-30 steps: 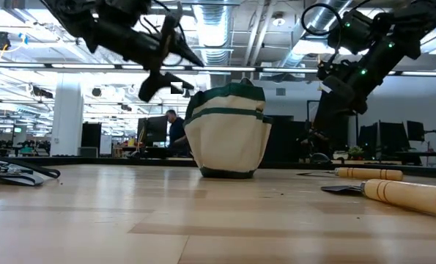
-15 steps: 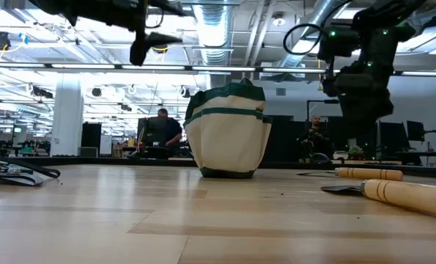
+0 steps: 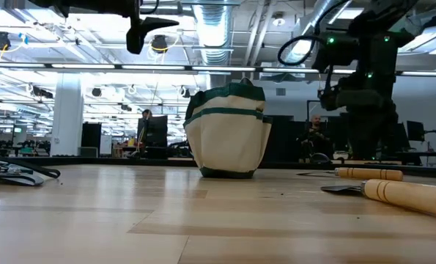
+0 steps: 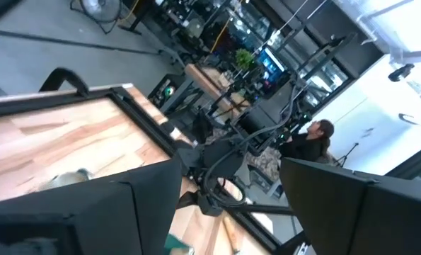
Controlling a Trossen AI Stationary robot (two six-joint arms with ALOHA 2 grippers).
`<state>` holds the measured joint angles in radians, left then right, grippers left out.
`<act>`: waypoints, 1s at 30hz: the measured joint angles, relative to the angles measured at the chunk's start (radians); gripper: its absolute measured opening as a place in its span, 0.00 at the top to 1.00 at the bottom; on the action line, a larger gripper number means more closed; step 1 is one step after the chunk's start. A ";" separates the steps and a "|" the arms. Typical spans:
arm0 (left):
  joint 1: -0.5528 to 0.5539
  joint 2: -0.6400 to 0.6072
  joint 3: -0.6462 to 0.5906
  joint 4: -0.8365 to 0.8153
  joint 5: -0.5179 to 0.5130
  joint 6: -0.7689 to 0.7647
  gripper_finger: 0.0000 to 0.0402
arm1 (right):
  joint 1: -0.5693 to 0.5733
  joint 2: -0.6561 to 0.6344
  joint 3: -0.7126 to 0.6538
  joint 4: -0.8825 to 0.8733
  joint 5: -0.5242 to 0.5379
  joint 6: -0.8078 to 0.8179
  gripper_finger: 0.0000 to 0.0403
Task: Pick & Place Garden tools in Gardening bag
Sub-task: Put the brown trowel into the green gardening bag
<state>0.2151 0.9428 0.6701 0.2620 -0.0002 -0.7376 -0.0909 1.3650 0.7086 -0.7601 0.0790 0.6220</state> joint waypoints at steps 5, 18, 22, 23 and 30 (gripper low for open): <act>-0.001 0.000 -0.001 0.001 0.000 0.000 0.43 | 0.006 0.097 -0.003 0.017 0.000 -0.001 0.36; -0.001 0.000 -0.001 0.000 0.001 0.000 0.43 | 0.025 0.113 -0.030 0.032 -0.040 0.020 0.89; -0.001 0.000 -0.001 -0.001 0.001 0.000 0.43 | 0.033 0.088 -0.029 0.018 -0.053 0.007 0.86; -0.001 0.000 -0.001 -0.001 0.001 0.000 0.43 | 0.040 0.076 -0.022 -0.002 -0.053 0.007 0.86; -0.001 0.000 0.000 -0.084 0.001 -0.001 0.43 | 0.088 -0.057 0.149 -0.168 -0.047 0.003 0.86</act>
<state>0.2142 0.9431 0.6696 0.1780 0.0006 -0.7383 -0.0025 1.3081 0.8581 -0.9281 0.0316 0.6253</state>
